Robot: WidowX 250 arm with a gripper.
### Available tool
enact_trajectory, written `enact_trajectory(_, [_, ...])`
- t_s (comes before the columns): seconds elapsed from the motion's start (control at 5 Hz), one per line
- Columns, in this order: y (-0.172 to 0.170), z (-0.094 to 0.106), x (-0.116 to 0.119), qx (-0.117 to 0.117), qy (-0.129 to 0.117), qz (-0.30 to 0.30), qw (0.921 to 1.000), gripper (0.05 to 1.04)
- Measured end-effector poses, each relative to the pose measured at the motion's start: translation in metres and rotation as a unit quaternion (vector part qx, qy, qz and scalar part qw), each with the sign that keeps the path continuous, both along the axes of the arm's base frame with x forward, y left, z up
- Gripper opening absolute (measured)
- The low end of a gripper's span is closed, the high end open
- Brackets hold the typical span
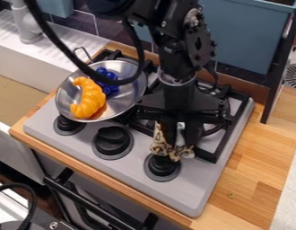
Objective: Moving something on the right side of the banner
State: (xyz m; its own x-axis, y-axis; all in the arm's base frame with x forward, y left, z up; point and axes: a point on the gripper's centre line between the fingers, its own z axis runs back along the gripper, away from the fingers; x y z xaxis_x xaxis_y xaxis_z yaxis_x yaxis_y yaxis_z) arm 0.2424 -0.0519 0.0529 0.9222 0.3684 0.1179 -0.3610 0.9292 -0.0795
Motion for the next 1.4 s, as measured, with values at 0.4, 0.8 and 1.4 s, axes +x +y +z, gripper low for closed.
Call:
enact_trajectory(0.4, [0.014,0.018,0.006,-0.031,0.038,0.009,0.9988,0.924])
enact_trajectory(0.8, [0.04,0.048,0.018,-0.007,0.003,0.056,0.9984,0.999])
enact_trajectory(1.4, [0.086,0.069,0.057,0.043,-0.024,0.12,0.9916,0.999])
